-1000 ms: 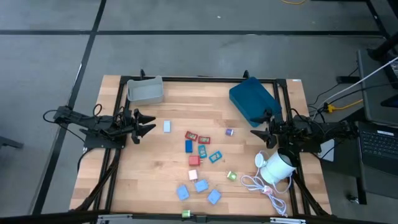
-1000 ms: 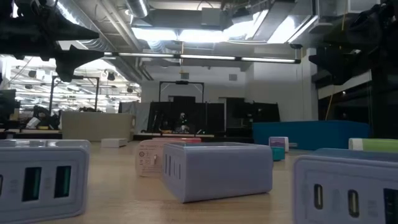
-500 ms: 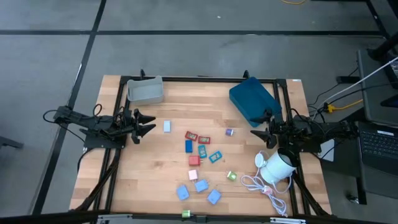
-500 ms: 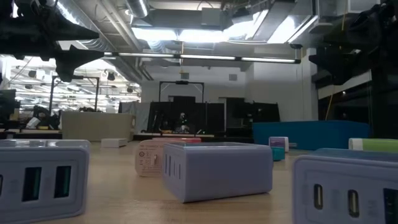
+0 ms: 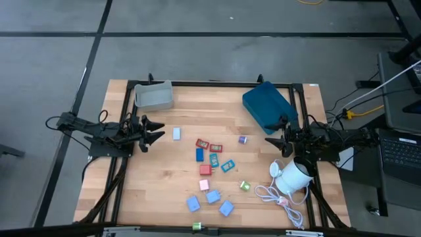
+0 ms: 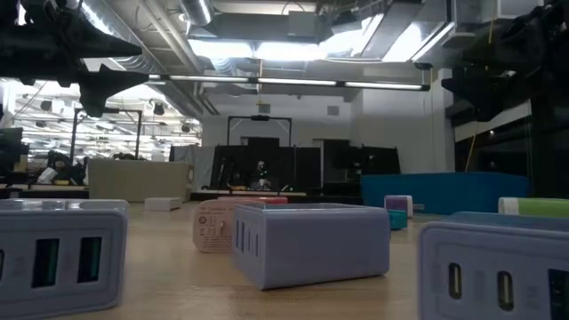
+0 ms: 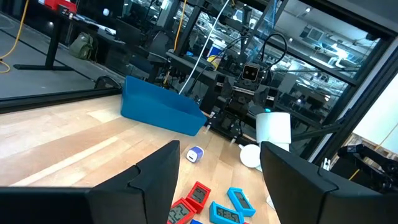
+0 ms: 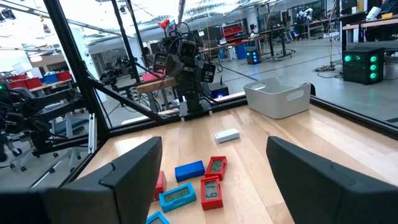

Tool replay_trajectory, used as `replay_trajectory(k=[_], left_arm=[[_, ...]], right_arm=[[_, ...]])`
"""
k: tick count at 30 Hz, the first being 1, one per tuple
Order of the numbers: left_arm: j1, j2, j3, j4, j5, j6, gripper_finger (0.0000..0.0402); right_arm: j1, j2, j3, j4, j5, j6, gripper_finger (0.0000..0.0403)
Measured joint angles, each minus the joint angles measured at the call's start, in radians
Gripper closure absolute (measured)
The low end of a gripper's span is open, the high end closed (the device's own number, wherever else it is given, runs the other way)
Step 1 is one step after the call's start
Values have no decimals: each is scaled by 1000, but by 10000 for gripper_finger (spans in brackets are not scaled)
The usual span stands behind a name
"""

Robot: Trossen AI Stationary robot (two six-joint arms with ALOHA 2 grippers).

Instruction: Pick & Place Office items

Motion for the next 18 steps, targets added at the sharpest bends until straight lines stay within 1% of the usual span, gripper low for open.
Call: replay_trajectory(k=[2, 6, 9, 15, 18], left_arm=[[0, 0, 0, 6, -9, 0, 185], [0, 0, 0, 52, -96, 1, 183], [0, 0, 0, 93, -127, -1, 183], [0, 0, 0, 150, -111, -36, 184], [0, 0, 0, 205, -59, -114, 183]], right_arm=[[0, 0, 0, 0, 0, 0, 108], [0, 0, 0, 0, 0, 0, 108], [0, 0, 0, 0, 0, 0, 108], [0, 0, 0, 0, 4, 0, 108], [0, 0, 0, 0, 3, 0, 108]])
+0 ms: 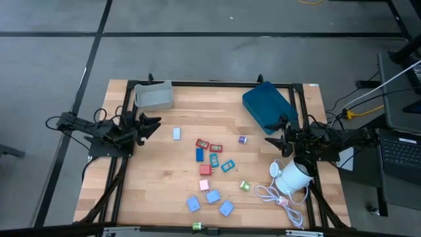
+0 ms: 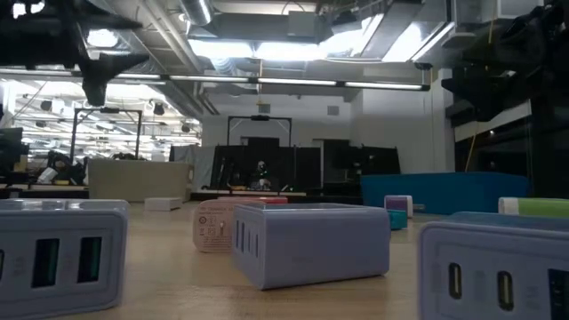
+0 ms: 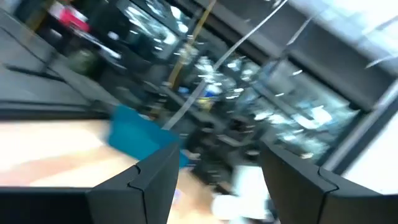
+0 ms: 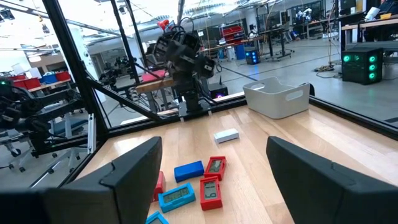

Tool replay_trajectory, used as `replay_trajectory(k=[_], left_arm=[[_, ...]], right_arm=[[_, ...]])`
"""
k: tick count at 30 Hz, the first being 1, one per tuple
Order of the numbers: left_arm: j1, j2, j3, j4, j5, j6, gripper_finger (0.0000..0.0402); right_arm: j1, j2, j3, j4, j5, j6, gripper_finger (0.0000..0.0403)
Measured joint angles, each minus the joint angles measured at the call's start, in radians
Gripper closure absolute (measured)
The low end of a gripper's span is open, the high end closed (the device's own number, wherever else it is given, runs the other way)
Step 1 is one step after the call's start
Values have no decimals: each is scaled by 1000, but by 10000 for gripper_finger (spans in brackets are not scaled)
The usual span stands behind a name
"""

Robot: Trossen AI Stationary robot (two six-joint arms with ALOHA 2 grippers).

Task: Pick & Place Office items
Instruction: Put the left sky blue charger adapter into the blue bin

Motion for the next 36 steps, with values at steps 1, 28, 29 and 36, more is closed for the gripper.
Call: replay_trajectory(k=[1, 28, 29, 36], left_arm=[[0, 0, 0, 15, 40, -24, 183], [0, 0, 0, 249, 71, -30, 184], [0, 0, 0, 259, 45, -18, 183], [0, 0, 0, 268, -49, -15, 185]], right_arm=[[0, 0, 0, 0, 0, 0, 108], [0, 0, 0, 0, -1, 0, 107], [0, 0, 0, 0, -1, 0, 107], [-1, 0, 0, 46, 60, -195, 107]])
